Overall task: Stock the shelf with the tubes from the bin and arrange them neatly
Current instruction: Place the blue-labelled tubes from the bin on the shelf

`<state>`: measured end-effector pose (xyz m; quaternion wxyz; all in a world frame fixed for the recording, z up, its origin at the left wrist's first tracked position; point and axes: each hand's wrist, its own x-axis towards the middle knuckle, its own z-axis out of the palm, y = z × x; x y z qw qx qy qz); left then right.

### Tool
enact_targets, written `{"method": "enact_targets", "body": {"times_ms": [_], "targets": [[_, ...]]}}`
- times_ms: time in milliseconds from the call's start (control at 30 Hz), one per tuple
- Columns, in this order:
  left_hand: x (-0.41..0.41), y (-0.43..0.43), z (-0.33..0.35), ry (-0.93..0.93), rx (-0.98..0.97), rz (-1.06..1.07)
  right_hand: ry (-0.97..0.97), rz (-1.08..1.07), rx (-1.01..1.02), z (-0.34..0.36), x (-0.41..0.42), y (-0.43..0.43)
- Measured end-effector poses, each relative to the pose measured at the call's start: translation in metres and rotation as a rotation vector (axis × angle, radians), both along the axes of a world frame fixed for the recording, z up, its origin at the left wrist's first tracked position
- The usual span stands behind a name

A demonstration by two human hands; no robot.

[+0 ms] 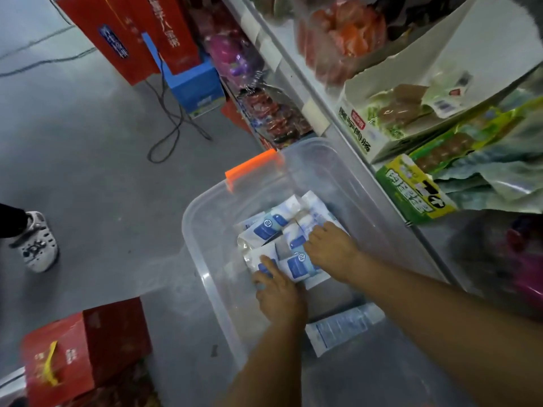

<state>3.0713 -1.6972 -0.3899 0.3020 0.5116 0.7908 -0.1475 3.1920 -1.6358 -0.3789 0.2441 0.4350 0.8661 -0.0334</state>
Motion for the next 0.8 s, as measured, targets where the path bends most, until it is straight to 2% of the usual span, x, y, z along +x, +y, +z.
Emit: {"method": "enact_targets", "body": {"times_ms": [67,133,267,333,500,700,800], "targets": [[-0.001,0.000,0.001,-0.039,-0.014,0.014,0.009,-0.156,-0.134,0.008,0.007,-0.015],[-0.001,0.000,0.003,-0.171,-0.107,0.086,-0.007,-0.317,-0.207,0.011,0.016,-0.034],[-0.010,0.005,0.024,-0.373,-0.163,0.226,0.035,-0.615,-0.260,0.038,0.012,-0.065],[-0.013,-0.001,0.043,-0.451,-0.149,0.205,0.113,-0.800,-0.265,0.054,0.009,-0.084],[-0.016,-0.045,0.117,-0.660,0.027,0.140,0.502,-1.215,-0.237,0.117,-0.005,-0.150],[-0.040,-0.148,0.214,-0.859,0.220,0.075,1.003,-1.378,-0.062,0.206,-0.030,-0.270],[-0.056,-0.205,0.261,-0.872,0.288,-0.047,1.196,-1.401,0.002,0.259,-0.039,-0.331]]}}
